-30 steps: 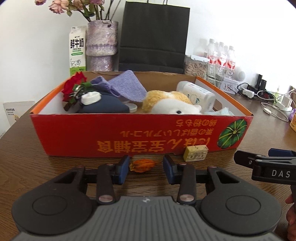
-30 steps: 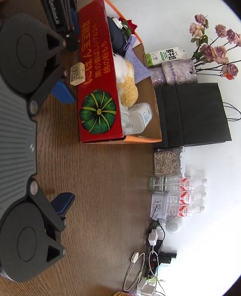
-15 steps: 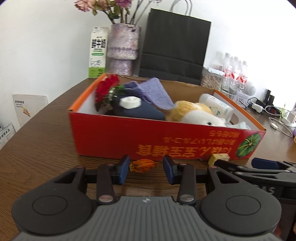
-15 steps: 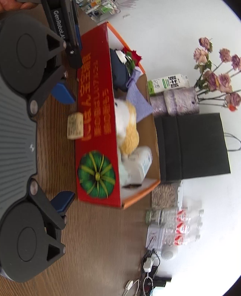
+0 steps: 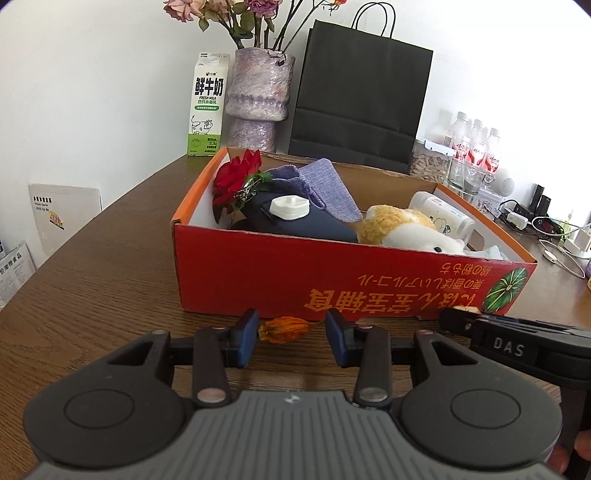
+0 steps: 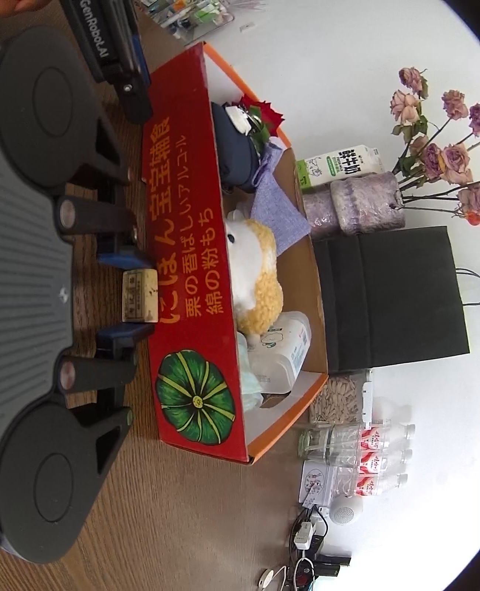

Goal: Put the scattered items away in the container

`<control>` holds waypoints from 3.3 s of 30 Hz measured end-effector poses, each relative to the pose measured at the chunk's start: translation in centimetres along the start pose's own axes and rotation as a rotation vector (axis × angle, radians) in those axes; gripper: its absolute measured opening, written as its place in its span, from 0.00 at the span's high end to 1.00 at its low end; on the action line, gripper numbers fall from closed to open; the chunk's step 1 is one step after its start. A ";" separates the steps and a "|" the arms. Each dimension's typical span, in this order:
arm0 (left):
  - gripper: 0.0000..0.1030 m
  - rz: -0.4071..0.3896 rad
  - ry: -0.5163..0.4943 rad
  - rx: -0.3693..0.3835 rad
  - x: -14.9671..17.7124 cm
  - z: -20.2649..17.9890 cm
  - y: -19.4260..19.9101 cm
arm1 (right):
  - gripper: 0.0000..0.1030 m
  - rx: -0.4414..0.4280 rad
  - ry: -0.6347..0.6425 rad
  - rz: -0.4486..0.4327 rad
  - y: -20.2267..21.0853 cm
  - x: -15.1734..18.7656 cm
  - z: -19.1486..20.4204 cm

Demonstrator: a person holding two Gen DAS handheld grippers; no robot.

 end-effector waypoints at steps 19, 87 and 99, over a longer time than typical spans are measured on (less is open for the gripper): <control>0.61 -0.126 -0.021 0.011 -1.8 -0.9 3.0 | 0.72 -0.073 0.059 -0.158 4.0 -2.2 1.3; 0.00 -0.316 -0.097 -0.125 -9.6 -2.6 0.3 | 0.00 0.006 0.089 -0.279 2.3 -9.9 -0.2; 0.00 -0.208 -0.130 -0.127 -6.7 -2.7 8.5 | 0.00 -0.029 0.100 -0.216 10.5 -7.0 1.0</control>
Point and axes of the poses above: each gripper's, at about its wrist camera, not at the fingertips, and y roughly against the way its jaws point, z to its left, x to its underside, the point moved 9 cm from there along -y, roughly the way its jaws point, and after that the axes turned 14 degrees about -z, right-handed, at the moved point
